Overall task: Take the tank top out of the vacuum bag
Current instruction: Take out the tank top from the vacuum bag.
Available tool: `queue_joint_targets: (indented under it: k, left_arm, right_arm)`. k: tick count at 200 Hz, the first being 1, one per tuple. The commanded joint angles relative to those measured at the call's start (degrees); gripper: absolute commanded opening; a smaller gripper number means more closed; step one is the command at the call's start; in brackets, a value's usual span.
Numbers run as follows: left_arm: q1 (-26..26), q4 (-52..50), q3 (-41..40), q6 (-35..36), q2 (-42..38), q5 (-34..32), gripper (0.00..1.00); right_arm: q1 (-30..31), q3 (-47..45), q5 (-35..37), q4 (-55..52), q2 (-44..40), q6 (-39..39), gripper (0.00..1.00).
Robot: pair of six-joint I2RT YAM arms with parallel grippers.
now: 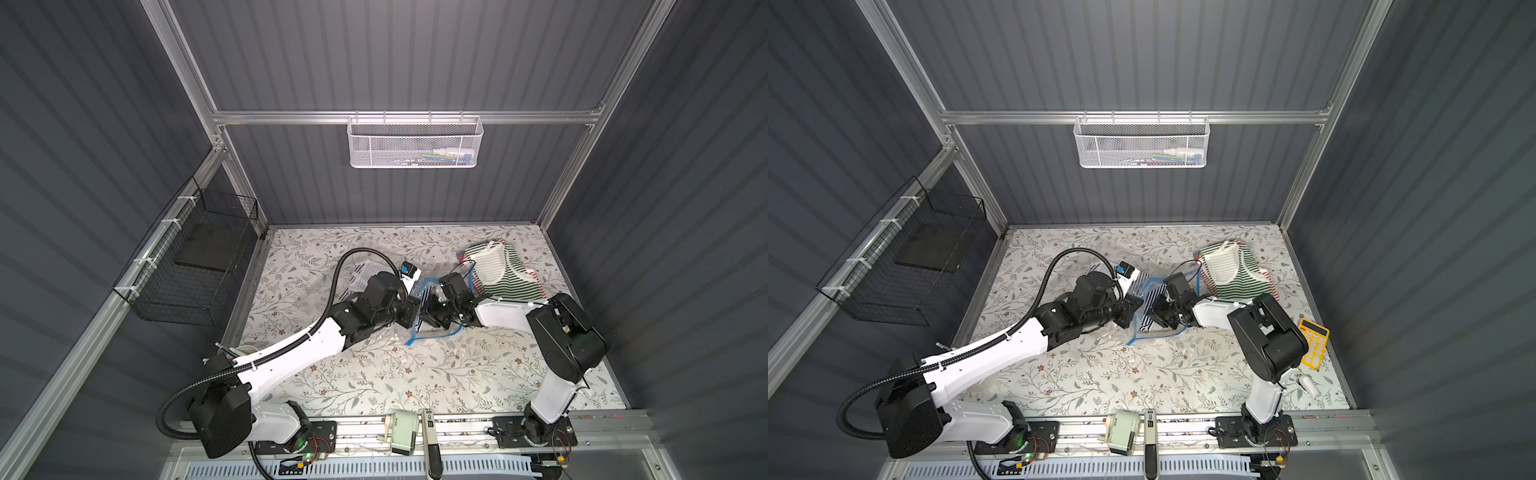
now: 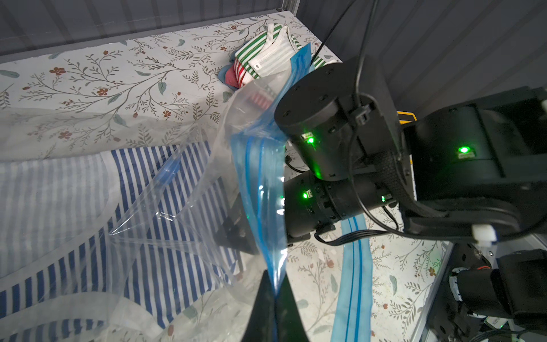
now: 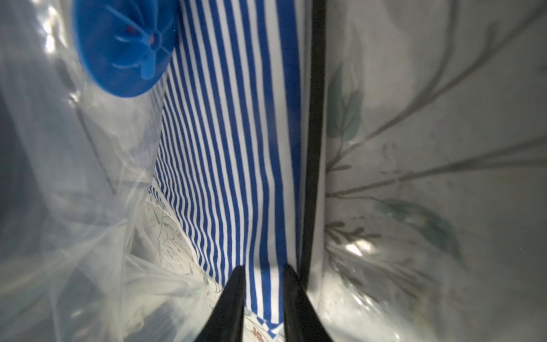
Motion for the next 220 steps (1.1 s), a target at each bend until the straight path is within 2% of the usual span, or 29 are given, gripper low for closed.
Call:
queue_joint_targets:
  k: [1, 45, 89, 220]
  left_arm:
    - [-0.20, -1.33, 1.24, 1.40, -0.77, -0.55, 0.00]
    - [-0.26, -2.27, 1.77, 1.57, -0.89, -0.55, 0.00]
    - [-0.23, -1.43, 0.90, 1.36, -0.95, -0.89, 0.00]
    - [-0.24, -2.08, 0.93, 1.49, -1.58, -1.07, 0.00]
  right_arm:
    - [-0.19, 0.66, 0.22, -1.23, 0.51, -1.06, 0.25]
    - [-0.14, 1.85, 0.02, -2.31, 1.50, -1.36, 0.24]
    - [-0.13, 1.10, 1.60, -5.94, -1.71, -3.85, 0.24]
    - [-0.22, 4.56, 1.60, -6.33, 2.04, -4.68, 0.24]
